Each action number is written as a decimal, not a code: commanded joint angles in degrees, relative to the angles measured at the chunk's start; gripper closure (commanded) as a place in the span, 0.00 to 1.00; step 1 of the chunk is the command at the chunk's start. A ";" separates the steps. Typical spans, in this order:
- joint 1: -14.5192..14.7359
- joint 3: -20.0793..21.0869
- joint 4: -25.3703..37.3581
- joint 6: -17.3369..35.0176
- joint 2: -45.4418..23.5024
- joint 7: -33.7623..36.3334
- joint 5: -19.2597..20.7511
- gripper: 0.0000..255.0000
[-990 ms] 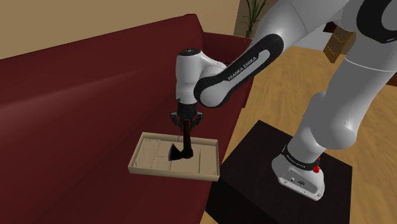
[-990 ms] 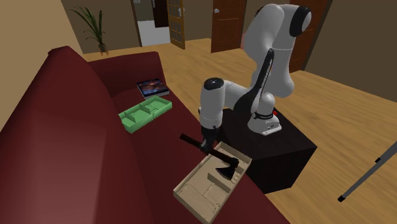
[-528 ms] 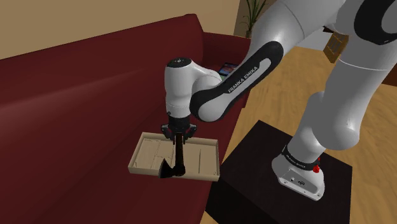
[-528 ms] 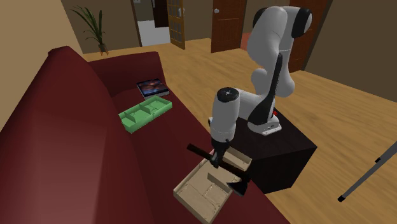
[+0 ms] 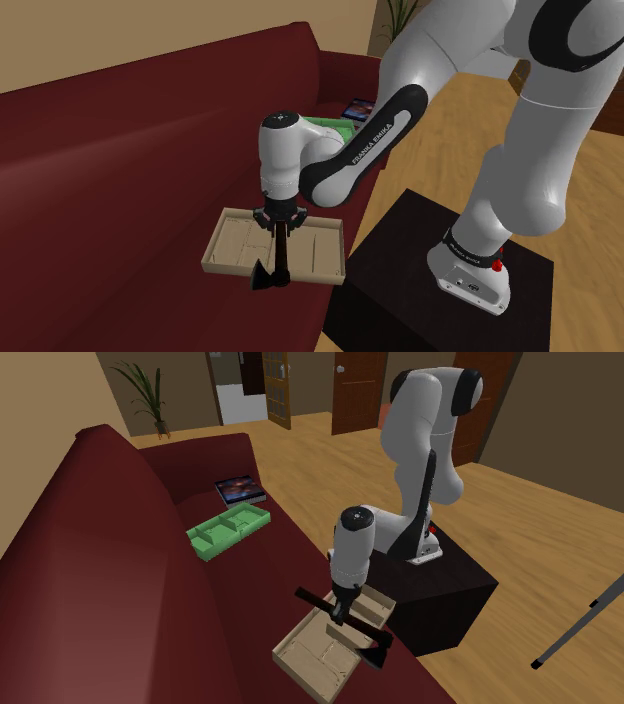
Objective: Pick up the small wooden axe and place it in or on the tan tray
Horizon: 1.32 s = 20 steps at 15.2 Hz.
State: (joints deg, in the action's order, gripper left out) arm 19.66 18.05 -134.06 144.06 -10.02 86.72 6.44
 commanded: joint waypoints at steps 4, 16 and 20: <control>0.41 -0.77 -0.24 3.21 -3.11 1.35 2.00 1.00; 0.37 -0.70 -0.29 3.01 -2.85 1.26 1.85 0.00; -0.38 0.47 0.22 -2.08 2.03 -0.91 -1.21 0.00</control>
State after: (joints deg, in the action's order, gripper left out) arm 19.46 18.24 -134.07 143.48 -9.26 86.38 6.05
